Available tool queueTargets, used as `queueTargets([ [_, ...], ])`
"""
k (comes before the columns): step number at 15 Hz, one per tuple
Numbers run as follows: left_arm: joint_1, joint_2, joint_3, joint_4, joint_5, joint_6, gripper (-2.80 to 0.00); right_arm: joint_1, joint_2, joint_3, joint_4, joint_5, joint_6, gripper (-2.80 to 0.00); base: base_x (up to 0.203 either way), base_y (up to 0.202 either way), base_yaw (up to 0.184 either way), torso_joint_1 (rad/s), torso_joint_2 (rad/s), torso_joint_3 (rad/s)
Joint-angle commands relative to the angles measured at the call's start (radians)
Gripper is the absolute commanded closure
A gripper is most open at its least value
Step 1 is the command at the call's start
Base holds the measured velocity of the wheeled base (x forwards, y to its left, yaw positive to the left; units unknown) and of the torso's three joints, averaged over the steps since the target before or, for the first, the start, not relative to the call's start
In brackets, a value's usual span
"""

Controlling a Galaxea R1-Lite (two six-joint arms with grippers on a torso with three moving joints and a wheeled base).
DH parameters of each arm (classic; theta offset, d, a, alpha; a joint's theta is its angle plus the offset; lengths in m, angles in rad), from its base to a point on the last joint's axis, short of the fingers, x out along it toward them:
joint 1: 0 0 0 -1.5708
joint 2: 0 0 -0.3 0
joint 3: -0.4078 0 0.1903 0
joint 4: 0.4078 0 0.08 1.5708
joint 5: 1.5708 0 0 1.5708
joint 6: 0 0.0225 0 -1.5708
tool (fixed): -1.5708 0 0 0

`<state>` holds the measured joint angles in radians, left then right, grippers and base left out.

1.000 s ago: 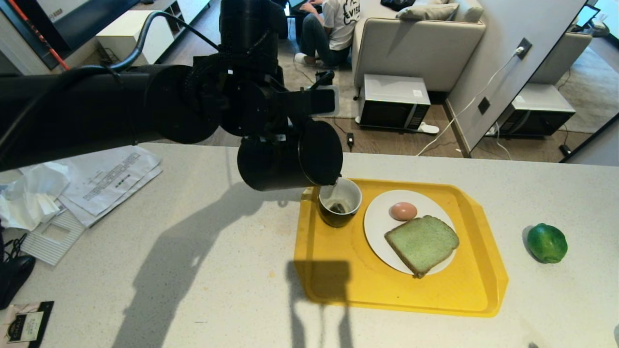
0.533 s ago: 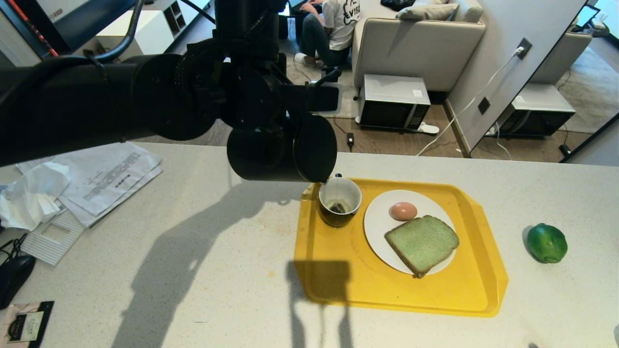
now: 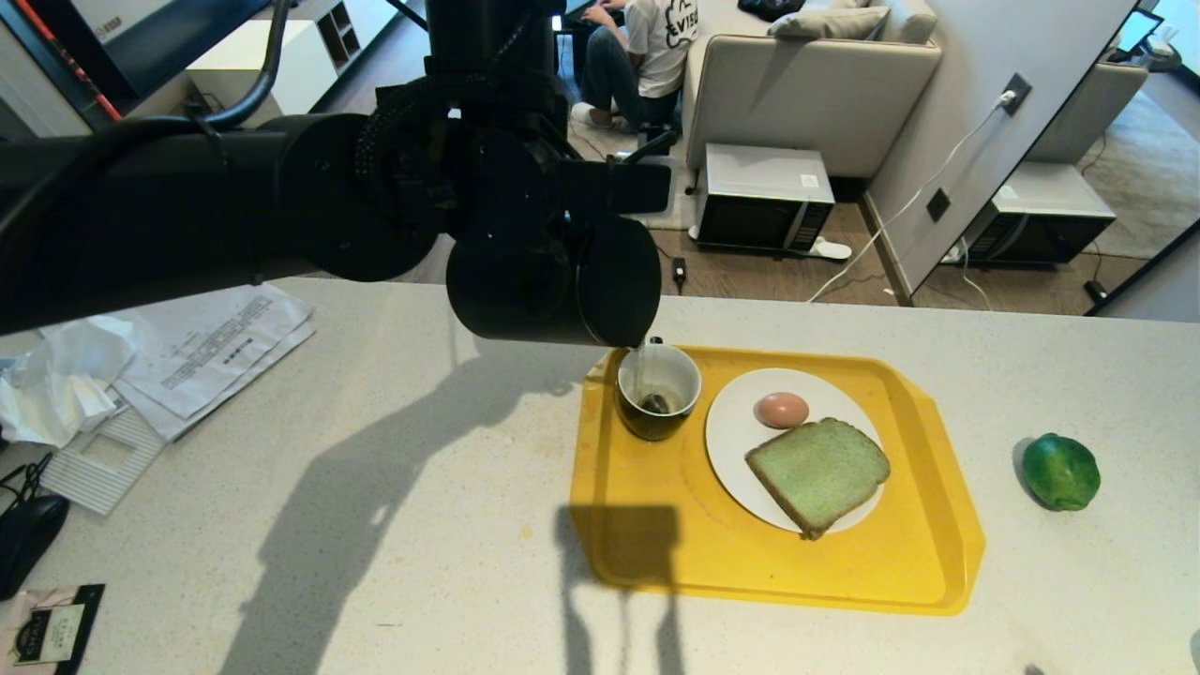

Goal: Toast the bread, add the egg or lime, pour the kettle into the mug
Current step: Pour water into a cup

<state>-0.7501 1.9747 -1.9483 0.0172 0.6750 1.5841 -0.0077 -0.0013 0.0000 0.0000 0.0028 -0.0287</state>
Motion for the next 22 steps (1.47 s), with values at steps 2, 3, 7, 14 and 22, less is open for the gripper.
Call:
queueTargets([
  [2, -0.003, 0.006, 0.000, -0.008, 0.006, 0.008, 0.00, 0.000, 0.001, 0.000, 0.000, 0.000, 0.000, 0.00, 0.000, 0.000, 0.000, 0.000, 0.00, 0.000],
  [3, -0.003, 0.007, 0.000, -0.014, 0.006, 0.008, 0.00, 0.000, 0.001, 0.000, 0.000, 0.000, 0.000, 0.00, 0.000, 0.000, 0.000, 0.000, 0.00, 0.000],
  [7, -0.003, 0.006, -0.001, -0.017, 0.006, 0.010, 0.00, 0.000, 0.001, 0.000, 0.000, 0.000, 0.000, 0.00, 0.000, 0.000, 0.000, 0.000, 0.00, 0.000],
  [14, -0.003, 0.006, 0.000, -0.048, 0.006, 0.010, 0.00, 0.002, 0.001, 0.000, 0.000, 0.000, 0.000, 0.00, 0.000, 0.000, 0.000, 0.000, 0.00, 0.000],
  [22, -0.003, -0.015, 0.001, -0.047, -0.001, -0.055, 0.00, 0.000, 0.001, 0.000, 0.000, 0.000, 0.000, 0.00, 0.000, 0.000, 0.000, 0.000, 0.00, 0.000],
])
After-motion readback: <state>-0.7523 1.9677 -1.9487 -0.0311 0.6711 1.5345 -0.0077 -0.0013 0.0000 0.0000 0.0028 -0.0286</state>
